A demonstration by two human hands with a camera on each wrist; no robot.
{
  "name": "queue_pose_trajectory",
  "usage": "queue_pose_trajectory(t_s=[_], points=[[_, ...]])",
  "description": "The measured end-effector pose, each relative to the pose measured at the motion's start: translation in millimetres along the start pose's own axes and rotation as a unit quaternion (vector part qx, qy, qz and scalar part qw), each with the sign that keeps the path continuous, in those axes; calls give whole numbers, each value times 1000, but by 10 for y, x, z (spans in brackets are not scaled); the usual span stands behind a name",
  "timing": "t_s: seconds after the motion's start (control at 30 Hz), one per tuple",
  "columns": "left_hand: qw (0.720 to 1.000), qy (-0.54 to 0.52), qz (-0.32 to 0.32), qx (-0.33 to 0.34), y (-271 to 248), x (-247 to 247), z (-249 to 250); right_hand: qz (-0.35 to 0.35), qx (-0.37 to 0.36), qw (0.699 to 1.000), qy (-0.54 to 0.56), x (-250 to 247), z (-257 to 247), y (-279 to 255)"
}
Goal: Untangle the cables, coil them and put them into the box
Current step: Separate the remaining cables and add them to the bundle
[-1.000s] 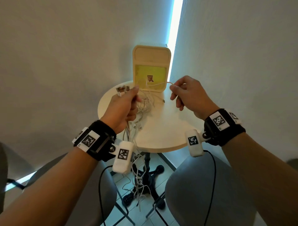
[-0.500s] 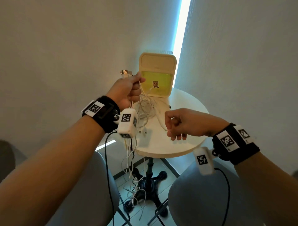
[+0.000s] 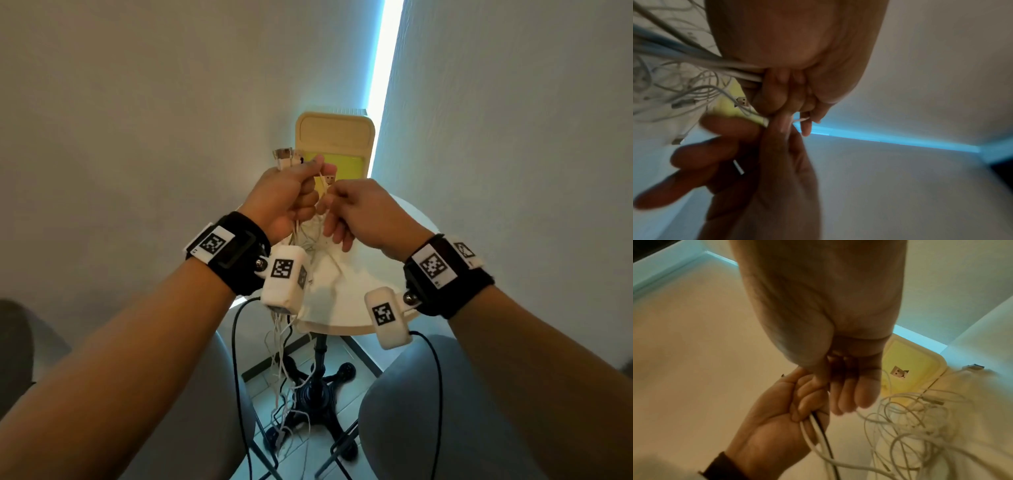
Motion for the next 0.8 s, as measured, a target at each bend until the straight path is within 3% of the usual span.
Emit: queue_pose_trajectory(t_s=[0.17,0.33,0.47,0.6,0.7,0.8], points=[[996,-82,29,-32,186,-345,23,-96,-1,988,-120,-79,250,-210],[998,-46,35,-31,303,-372,78,-134,41,961,-240,-209,619,-358],[999,-3,17,50,257,-169,335,-73,-13,954,-289,-296,612,-283],[993,1,5,122,135,-109,573,-13,1,970,-241,-445,590,-139],[992,19,14,123,95,-155,555,8,25,982,-185,-530,496,-57],[995,39,25,90,94,-179,383,115,-28,981,-154,-690,134,22]])
Point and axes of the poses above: each hand's wrist, its own y-axis towards the middle knuckle, its own x-axis out of the palm, z = x × y, the point moved 8 cm from there along y, towards the middle knuckle, and after that the axes turned 9 degrees about -x, right-handed, at the moved point
